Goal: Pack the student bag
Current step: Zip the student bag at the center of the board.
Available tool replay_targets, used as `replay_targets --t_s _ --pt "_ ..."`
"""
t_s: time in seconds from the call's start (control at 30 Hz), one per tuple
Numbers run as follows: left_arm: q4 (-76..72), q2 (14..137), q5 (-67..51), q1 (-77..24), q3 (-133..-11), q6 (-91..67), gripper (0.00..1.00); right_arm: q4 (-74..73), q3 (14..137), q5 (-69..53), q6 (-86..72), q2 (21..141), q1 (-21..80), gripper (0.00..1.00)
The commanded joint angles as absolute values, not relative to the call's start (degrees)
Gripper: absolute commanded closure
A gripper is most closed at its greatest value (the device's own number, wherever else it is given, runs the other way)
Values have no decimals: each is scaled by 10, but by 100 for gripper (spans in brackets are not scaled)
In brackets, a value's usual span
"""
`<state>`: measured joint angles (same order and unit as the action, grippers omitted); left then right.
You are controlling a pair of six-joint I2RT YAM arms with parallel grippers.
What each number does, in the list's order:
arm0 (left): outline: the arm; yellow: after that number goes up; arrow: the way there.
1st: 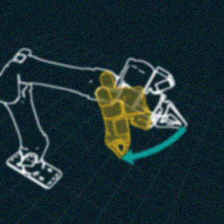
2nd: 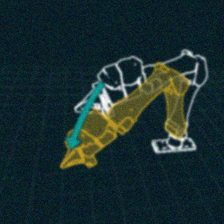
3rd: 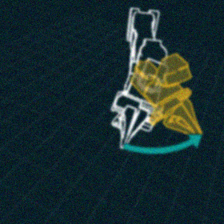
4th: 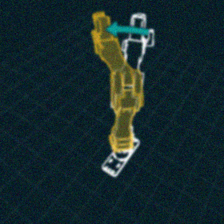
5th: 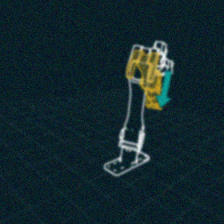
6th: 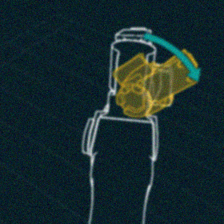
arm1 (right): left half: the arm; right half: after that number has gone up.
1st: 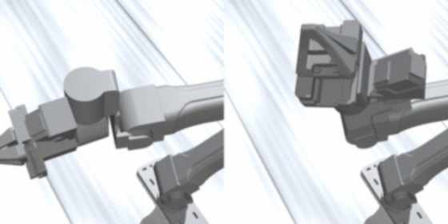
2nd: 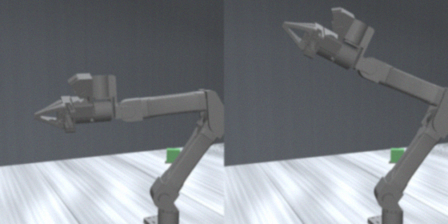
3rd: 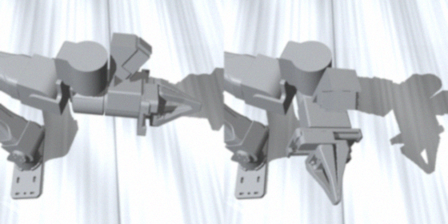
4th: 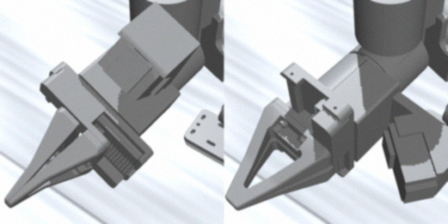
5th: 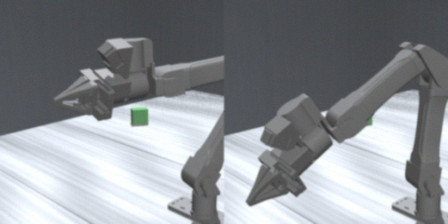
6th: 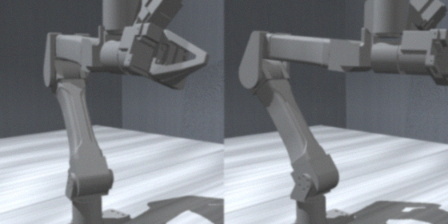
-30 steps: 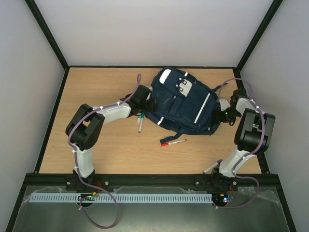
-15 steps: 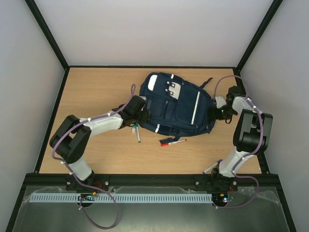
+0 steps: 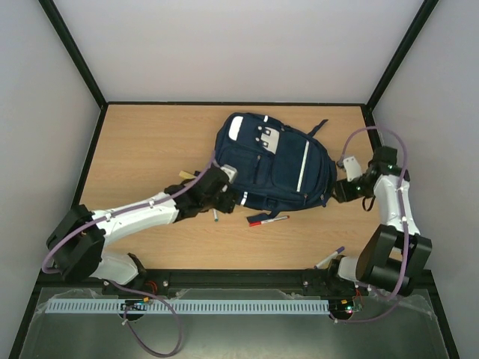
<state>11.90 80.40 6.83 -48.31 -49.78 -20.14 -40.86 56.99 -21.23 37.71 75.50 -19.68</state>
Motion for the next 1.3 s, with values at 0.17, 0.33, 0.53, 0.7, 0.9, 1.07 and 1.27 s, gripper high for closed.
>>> replay_targets --t_s 0.17,0.33,0.53,0.7,0.9,1.07,1.27 --pt "51 867 76 -602 -539 -150 31 -418 476 -246 453 764 -181 49" --pt "29 922 71 -634 -572 -152 33 -381 465 -238 441 780 -166 51" --pt "15 957 61 -654 -591 -155 34 -349 464 -221 422 809 -144 54" --pt "11 975 67 -666 -602 -156 34 -332 461 -207 411 826 -135 60" --pt "8 996 65 -670 -615 -154 34 -319 449 -194 416 830 -133 63" --pt "6 1005 64 -675 -619 -154 34 -307 442 -189 416 836 -133 74" --pt "-2 1021 65 -676 -623 -154 34 -320 442 -191 412 826 -133 83"
